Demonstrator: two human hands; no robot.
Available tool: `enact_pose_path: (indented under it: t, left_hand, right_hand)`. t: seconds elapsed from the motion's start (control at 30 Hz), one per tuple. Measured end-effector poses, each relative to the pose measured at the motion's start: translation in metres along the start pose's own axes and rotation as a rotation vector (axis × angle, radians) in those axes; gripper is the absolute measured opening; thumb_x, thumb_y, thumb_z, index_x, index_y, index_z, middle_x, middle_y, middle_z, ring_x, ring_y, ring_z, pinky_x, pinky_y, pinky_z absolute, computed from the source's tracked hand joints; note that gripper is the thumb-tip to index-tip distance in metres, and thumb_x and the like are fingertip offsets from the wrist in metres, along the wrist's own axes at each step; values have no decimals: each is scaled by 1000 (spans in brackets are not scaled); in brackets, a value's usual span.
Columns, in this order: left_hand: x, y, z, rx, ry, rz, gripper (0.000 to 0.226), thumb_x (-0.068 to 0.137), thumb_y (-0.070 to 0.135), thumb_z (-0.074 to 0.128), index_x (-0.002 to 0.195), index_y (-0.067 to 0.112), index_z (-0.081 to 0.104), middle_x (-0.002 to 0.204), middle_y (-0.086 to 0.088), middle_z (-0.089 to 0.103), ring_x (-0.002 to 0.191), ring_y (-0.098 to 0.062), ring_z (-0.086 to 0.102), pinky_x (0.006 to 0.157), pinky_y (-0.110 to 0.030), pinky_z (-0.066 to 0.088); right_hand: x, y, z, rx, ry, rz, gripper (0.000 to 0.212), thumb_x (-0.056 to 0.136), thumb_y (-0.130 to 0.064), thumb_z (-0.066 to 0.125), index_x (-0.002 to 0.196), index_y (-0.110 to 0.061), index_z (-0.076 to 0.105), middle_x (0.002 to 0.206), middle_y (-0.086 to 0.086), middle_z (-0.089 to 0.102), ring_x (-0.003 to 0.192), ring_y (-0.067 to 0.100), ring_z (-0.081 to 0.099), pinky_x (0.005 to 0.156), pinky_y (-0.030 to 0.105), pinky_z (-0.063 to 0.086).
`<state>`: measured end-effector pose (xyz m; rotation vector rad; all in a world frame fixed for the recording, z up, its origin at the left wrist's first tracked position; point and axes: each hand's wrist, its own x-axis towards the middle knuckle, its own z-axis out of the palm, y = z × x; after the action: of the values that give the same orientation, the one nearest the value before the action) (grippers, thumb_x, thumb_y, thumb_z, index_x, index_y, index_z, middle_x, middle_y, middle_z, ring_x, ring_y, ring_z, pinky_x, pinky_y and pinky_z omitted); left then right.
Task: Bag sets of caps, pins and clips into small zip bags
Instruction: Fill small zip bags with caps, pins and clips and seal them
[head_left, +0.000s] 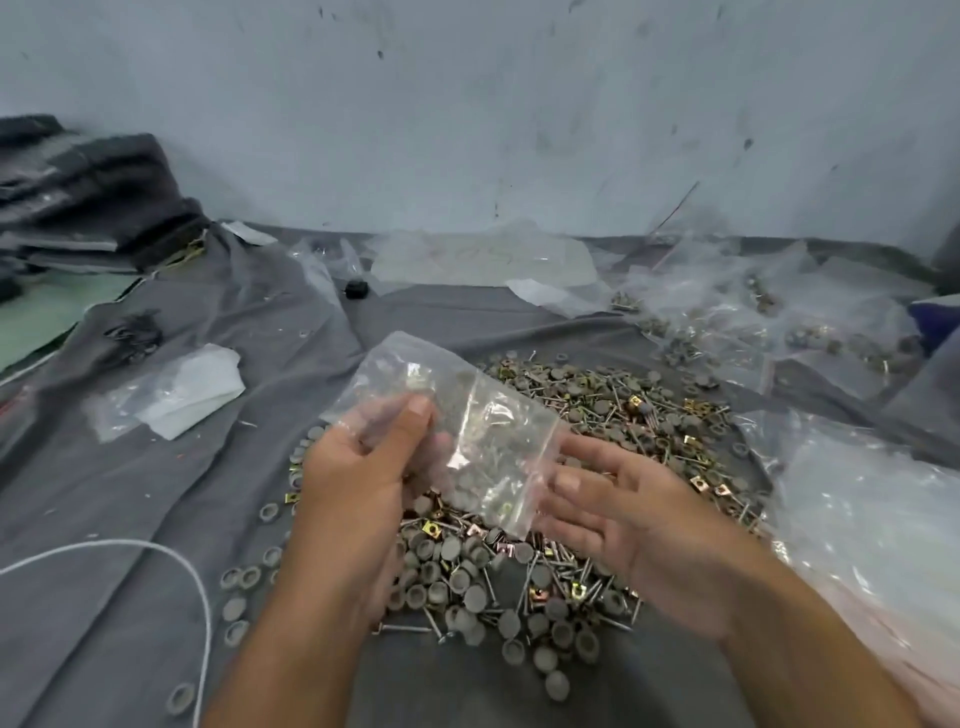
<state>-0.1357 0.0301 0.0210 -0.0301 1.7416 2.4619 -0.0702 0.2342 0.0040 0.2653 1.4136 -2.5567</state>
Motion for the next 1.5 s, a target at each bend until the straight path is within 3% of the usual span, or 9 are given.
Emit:
enact_pose_path:
  t: [0.13,0.3,0.43,0.7,0.87,1.07,1.23,1.4,1.5]
  left_hand:
    - [2,-5,5,122,51,19,25,78,35,76,96,18,75,84,0,76,74,-11,71,69,-27,58]
    - [-1,-7,9,517,344,220,72,76,57,74,134,32,39,126,8,52,109,-8,55,86,-29,48]
    - [-16,-3,17,824,5,637,29,83,57,68,106,41,60,100,23,62,94,1,58,73,-14,44]
    - [-18,-10,19,899,-273,602,19,79,32,83,92,36,70,83,24,69,78,2,67,65,-8,49]
    - [-16,-11,15,903,-241,595,21,85,23,77,94,36,64,81,20,69,74,6,68,60,-11,52]
    - [-14,-4,12,887,77,699,29,90,23,72,82,36,47,77,19,66,76,10,66,61,-5,48]
    - [-12,-7,12,997,92,735,27,89,10,68,85,35,56,81,17,66,75,5,63,66,-5,44]
    - [-9,-4,7,1006,99,832,32,86,-5,64,96,24,75,92,20,66,82,4,62,79,-7,46]
    - [-8,-4,8,1044,56,840,33,89,-3,65,110,20,75,100,21,61,92,6,58,86,-1,40]
  right_hand:
    - [6,3,4,-36,94,-78,48,79,-6,73,125,-9,60,100,13,76,84,21,75,67,27,59]
    - [7,3,8,-134,194,-224,46,75,-17,77,119,-13,61,96,6,78,84,15,75,66,23,58]
    - [4,11,19,-360,224,-369,50,73,-36,80,115,-19,60,96,3,79,89,15,76,69,20,57]
    - [3,15,24,-490,315,-464,43,74,-39,80,106,-17,61,84,3,79,81,15,76,66,21,58]
    - [1,15,27,-572,337,-471,33,78,-33,81,100,-16,61,79,-1,78,75,11,76,64,16,55]
    - [-2,17,26,-703,445,-479,20,81,-32,78,86,-23,61,73,-5,69,65,17,66,55,26,53]
    - [3,27,27,-770,235,-458,18,84,-37,77,90,-29,62,79,-12,69,70,2,65,64,19,51]
    - [7,47,21,-1572,-75,-407,32,97,-37,64,126,-48,57,113,-25,51,103,-2,53,89,23,48]
    - [10,56,21,-1748,-164,-461,35,103,-32,52,135,-44,56,125,-16,42,120,8,41,101,31,41]
